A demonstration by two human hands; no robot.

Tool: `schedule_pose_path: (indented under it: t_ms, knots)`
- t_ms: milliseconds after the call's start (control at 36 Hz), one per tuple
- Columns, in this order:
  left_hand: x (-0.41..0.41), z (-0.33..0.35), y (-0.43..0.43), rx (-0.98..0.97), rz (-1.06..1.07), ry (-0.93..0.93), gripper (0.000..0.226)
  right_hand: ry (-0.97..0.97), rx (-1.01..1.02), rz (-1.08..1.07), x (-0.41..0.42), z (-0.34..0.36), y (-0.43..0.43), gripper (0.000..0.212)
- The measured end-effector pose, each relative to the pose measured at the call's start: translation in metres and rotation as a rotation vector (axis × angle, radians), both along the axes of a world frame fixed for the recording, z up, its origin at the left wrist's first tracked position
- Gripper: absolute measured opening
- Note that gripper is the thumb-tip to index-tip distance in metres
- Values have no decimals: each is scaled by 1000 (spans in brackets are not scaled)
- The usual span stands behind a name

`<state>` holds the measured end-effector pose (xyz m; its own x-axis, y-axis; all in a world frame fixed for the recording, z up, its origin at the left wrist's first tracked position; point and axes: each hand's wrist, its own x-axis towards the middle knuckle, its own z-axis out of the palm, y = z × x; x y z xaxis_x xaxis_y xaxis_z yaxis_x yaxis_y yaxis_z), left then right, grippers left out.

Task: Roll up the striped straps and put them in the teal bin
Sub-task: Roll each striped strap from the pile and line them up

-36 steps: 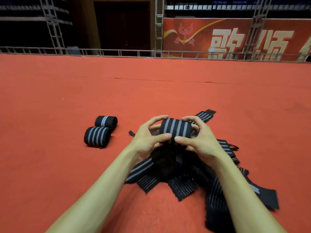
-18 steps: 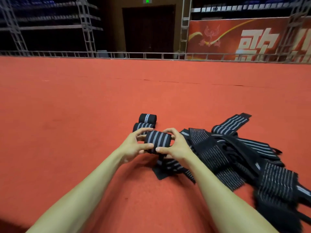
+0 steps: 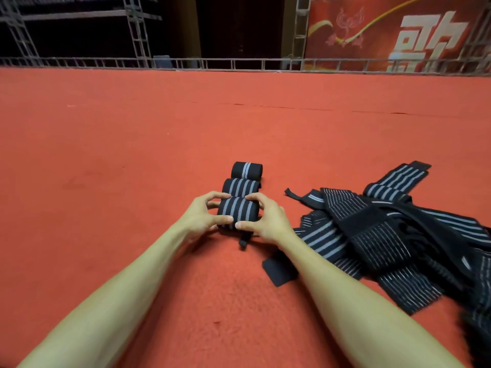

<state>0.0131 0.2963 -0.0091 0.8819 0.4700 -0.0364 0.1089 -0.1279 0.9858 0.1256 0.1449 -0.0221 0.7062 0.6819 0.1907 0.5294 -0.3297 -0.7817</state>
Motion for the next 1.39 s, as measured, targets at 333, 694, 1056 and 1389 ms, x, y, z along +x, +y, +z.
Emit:
schedule_pose_path:
  t_ms: [333,694,1056,1389]
  knots:
    - [-5,13,19,77,-85,131,44,-33,-66,22,-8,5,5,61]
    - [-5,5,32,465,-155,219,42,-41,-114,14,-10,4,15,56]
    - [4,43,-15,1073,-166,308,55,-119,-126,63,-5,63,-41,36]
    - [86,70,-140,986,-404,189,29,-322,-354,-186,74,133,-223,22]
